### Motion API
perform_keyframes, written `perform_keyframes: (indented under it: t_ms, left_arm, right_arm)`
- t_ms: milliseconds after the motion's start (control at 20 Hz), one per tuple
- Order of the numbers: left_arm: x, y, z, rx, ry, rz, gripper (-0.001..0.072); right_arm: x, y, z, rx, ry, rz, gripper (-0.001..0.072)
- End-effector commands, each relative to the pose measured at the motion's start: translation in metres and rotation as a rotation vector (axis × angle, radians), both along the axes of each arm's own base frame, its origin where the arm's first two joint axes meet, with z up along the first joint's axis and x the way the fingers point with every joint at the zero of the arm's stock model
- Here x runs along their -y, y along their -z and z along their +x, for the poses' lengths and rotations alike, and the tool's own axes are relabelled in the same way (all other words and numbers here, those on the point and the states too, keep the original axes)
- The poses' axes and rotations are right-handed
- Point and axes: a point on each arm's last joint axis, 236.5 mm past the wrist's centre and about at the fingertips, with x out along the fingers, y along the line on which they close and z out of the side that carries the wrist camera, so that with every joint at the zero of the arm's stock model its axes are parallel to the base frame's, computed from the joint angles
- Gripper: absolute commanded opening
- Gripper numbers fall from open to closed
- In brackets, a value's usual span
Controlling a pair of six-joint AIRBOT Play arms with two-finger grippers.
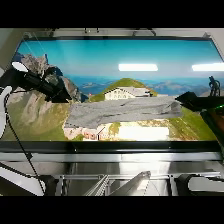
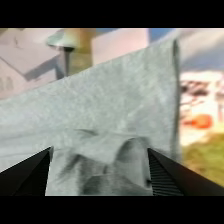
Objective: Fold the shirts.
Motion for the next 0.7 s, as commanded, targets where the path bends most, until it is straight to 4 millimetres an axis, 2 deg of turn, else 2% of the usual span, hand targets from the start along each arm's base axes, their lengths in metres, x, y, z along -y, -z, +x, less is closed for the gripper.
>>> perform_keyframes:
  t_ms: [0,150,200,250,350,400,500,550,600,650]
  left_arm:
    - [0.000,-0.026,0.014,0.038,-0.020,0.010,0.0295]
    - [0.014,-0.030,0.011,0.036,0.016,0.010,0.0293]
    - [0.021,-0.028,0.007,0.027,0.034,0.008,0.0180]
    - [0.028,-0.025,0.003,0.015,0.052,0.006,0.0013]
    - [0.041,-0.021,-0.001,0.017,0.084,0.004,0.0019]
    - [0.049,-0.022,-0.002,0.022,0.098,0.003,0.0019]
    - [0.080,-0.032,0.000,0.072,0.142,-0.078,0.0020]
    - [0.100,-0.041,0.002,0.102,0.155,-0.133,0.0020]
    - [0.119,-0.046,0.003,0.131,0.171,-0.169,0.0020]
    - [0.134,-0.045,0.003,0.157,0.187,-0.168,0.0020]
  right_arm:
    - [0.025,-0.004,-0.002,-0.039,-0.011,-0.092,0.0654]
    - [0.015,0.017,-0.004,-0.087,-0.032,-0.061,0.0654]
    - [0.009,0.028,-0.006,-0.119,-0.040,-0.038,0.0654]
    - [0.002,0.036,-0.009,-0.144,-0.057,-0.017,0.0652]
    - [-0.013,0.051,-0.015,-0.189,-0.091,0.020,0.0634]
    - [-0.018,0.057,-0.016,-0.205,-0.099,0.035,0.0595]
    - [-0.025,0.064,-0.018,-0.224,-0.106,0.059,0.0424]
    - [-0.027,0.066,-0.018,-0.228,-0.104,0.073,0.0271]
    - [-0.028,0.066,-0.018,-0.229,-0.103,0.076,0.0088]
    - [-0.028,0.066,-0.017,-0.227,-0.102,0.078,0.0016]
